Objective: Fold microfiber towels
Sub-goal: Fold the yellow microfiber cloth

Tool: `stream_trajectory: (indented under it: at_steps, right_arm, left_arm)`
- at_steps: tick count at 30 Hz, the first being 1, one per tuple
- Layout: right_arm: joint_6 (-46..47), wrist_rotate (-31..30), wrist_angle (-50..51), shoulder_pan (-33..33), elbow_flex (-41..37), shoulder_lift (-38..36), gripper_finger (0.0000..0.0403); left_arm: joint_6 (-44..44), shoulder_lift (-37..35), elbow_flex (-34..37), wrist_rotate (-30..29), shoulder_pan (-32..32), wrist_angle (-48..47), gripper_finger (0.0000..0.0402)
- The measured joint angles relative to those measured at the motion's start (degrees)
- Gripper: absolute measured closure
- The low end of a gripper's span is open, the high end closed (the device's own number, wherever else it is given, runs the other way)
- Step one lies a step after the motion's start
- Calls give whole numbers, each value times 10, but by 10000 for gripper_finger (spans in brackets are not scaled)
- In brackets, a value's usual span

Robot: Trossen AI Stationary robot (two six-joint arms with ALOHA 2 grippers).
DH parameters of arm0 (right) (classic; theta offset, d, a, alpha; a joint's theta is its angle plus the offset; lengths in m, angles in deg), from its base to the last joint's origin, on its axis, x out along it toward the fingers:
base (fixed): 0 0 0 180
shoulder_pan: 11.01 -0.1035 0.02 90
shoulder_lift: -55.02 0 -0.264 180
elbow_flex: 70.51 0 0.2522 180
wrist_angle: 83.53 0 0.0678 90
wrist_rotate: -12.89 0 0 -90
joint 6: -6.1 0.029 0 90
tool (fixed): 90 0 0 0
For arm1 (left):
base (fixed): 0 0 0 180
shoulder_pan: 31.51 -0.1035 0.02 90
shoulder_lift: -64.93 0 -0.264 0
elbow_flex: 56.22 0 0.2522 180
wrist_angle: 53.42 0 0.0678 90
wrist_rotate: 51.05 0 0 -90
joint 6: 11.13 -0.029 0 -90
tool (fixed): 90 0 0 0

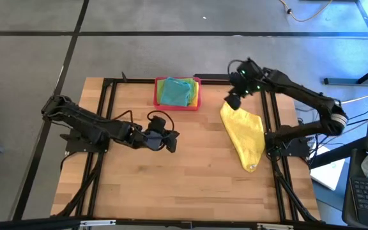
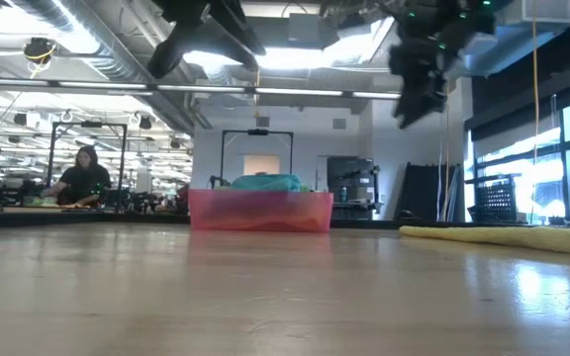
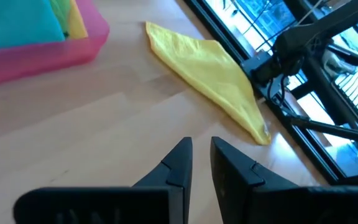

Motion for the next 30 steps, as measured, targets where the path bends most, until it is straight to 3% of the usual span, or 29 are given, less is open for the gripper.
stream_trajectory:
  at_steps: [4,6,11,19,26,30]
  right_arm:
    - [33,-76,43,-2,-69,-37,171]
    - [52,-79,66,-2,-95,-40,171]
    - [106,6,77,-9,-164,-40,171]
    - [151,11,-2,-37,-279,-35,171]
    - [274,79,-133,-82,-358,-33,171]
    - [366,89,-220,-129,-393,-33,171]
  left_arm:
    - [-23,0,0,3,-6,18,353]
    - [-27,0,0,5,-7,22,353]
    - [-29,0,0,20,-7,25,353]
    - [-56,0,0,61,-5,34,353]
    - [-82,0,0,81,5,33,353]
    - [-95,0,0,97,6,32,353]
